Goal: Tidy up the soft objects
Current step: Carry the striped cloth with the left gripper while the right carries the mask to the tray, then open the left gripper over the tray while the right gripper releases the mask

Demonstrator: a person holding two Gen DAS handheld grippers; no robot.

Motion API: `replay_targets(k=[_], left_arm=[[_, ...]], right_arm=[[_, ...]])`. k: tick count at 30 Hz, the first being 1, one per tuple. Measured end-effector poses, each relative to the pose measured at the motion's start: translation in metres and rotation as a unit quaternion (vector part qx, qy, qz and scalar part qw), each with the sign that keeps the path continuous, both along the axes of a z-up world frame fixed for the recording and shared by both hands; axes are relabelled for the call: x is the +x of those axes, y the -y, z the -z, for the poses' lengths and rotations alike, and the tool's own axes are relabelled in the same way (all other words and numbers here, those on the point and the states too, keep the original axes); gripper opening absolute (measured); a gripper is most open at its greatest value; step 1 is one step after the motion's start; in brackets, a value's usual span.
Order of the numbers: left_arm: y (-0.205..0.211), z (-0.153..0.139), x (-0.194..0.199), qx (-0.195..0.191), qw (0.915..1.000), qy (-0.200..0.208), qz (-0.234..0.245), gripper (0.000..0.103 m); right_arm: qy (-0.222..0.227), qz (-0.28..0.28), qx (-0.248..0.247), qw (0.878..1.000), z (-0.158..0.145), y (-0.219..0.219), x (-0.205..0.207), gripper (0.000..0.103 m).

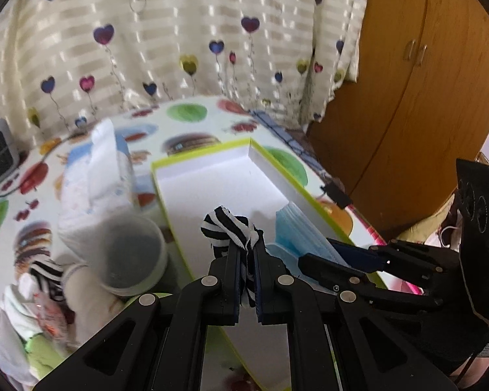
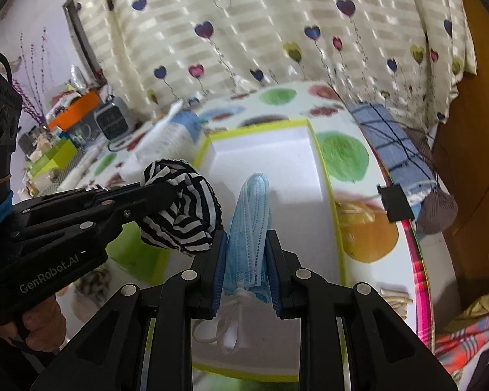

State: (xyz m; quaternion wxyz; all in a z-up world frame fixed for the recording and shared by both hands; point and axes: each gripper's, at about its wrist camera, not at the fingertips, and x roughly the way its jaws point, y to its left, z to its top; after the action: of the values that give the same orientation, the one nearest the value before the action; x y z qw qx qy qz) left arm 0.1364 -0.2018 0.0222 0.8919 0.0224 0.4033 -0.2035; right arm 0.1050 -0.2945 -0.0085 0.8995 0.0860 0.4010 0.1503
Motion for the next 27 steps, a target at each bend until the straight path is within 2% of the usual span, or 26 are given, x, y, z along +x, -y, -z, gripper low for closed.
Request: replay_targets(k=[9, 12, 14, 22, 27], left_arm=[[0.011, 0.021, 0.008, 0.010, 0.9994, -0.031, 0.010, 0.007], [0.014, 0.024, 0.009, 0.013, 0.9992, -0.035, 0.012, 0.007], [0.015, 0.026, 0.009, 0.016, 0.9991, -0.038, 0.011, 0.013], [0.015, 0.021, 0.007, 0.019, 0.9993, -0.031, 0.008, 0.030], [0.009, 0.012, 0.001, 0.018, 0.9997, -0.017, 0.001, 0.034]], right_arm=[[-0.007, 0.020, -0.022, 1.000, 0.011, 0.009, 0.000, 0.028], [-0.004, 0.022, -0.024, 0.999, 0.012, 0.012, 0.000, 0.038], [0.000, 0.022, -0.028, 0.999, 0.011, 0.012, -0.001, 0.043], [0.013, 0.023, -0.036, 0.999, 0.007, 0.013, -0.006, 0.043], [0.028, 0.024, -0.045, 0.998, -0.002, 0.010, -0.011, 0.044]])
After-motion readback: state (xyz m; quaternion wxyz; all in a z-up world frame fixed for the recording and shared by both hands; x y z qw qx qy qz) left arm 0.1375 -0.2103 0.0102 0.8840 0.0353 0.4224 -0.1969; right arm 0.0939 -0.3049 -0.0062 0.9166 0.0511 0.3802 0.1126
